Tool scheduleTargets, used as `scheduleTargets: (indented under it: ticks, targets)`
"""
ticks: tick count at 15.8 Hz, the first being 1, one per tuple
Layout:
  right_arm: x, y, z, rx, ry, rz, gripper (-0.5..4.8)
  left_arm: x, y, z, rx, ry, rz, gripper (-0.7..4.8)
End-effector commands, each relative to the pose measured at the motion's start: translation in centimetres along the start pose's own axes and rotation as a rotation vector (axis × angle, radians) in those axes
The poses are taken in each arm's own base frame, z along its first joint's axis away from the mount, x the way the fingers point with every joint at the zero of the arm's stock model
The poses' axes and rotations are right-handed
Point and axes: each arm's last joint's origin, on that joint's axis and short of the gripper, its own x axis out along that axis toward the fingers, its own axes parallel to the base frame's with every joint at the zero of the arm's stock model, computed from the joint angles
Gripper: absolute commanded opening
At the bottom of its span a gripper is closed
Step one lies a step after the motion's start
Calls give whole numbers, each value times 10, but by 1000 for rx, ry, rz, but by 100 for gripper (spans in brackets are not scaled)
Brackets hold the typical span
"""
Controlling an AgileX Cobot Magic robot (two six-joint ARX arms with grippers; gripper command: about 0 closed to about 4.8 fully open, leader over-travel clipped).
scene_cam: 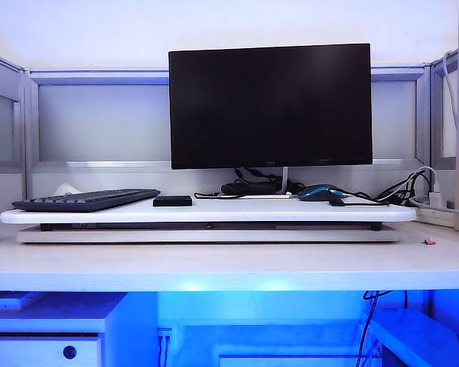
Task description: Unplug the data cable of the portable hard drive.
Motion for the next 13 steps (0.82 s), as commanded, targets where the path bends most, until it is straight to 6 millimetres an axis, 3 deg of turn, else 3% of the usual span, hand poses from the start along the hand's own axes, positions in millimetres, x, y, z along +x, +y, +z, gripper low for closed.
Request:
scheduleTargets:
  ticks: [1,3,6,7,9,13]
  targets:
    - [-5,-3,-26,-10,-32,2,429,-5,1,-28,1,-35,38,298]
    - [-2,-8,-50,-13,-40,0,431,1,5,-48,-7,-12,40,298]
    - [0,-21,-121,38,-53,-24,431,32,20,-96,-47,27,46,298]
    - [4,-24,-132,46,-42,-33,431,39,23,-100,-65,43,39,298]
    - [10,-28,-139,52,9,-52,431,48,26,-102,-74,26,38,298]
    - [32,-42,-144,-13,-101,-62,429,81,39,-109,-38,-77,32,295]
